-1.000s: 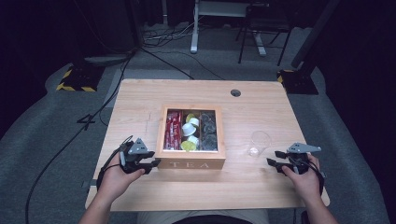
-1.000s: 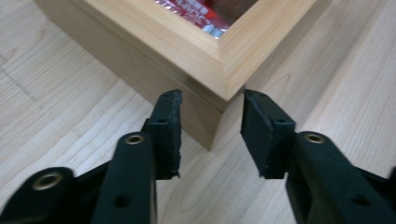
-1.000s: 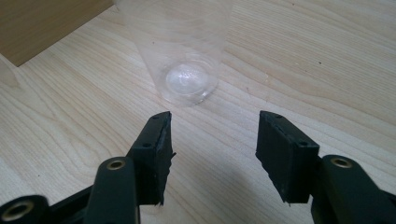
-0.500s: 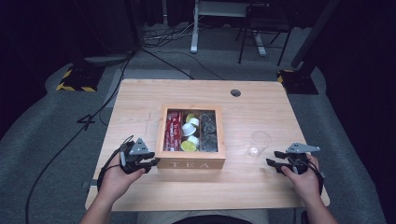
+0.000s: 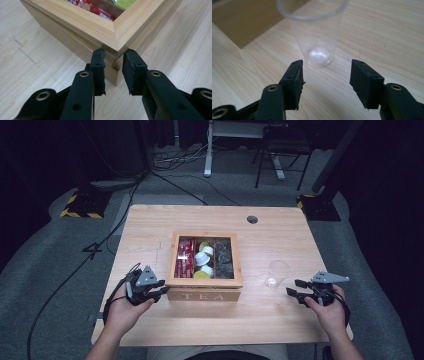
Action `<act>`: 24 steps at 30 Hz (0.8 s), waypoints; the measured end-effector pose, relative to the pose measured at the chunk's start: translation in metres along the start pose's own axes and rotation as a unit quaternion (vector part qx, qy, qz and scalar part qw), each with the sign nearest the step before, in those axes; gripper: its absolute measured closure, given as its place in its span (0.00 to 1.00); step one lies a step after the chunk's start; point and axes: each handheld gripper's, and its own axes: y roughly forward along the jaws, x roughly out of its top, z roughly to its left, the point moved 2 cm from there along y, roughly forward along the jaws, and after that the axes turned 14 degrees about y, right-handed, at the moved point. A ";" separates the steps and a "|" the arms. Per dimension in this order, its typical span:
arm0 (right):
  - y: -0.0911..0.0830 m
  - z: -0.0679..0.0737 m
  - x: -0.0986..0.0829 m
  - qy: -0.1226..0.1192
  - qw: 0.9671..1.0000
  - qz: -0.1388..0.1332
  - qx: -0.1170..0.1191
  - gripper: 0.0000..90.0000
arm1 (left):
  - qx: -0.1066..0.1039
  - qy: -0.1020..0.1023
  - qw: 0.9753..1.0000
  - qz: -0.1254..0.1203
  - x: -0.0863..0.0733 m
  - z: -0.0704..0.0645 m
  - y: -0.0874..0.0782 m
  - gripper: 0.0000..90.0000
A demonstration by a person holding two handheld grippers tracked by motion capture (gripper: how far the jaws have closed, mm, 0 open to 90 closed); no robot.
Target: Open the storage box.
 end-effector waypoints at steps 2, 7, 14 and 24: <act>-0.004 0.003 0.004 0.003 1.000 -0.007 0.009 0.48 | 0.004 -0.002 1.000 -0.007 0.001 0.001 -0.002 0.79; -0.008 0.015 0.015 -0.009 0.999 -0.022 0.029 0.45 | 0.006 -0.007 1.000 -0.020 0.003 0.003 -0.006 0.79; -0.015 0.051 0.048 -0.048 0.995 -0.057 0.066 0.39 | 0.018 -0.010 0.999 -0.047 0.010 0.011 -0.015 0.79; 0.022 0.107 0.079 -0.156 0.983 -0.038 0.087 0.23 | 0.031 -0.013 0.997 -0.070 0.017 0.021 -0.017 0.81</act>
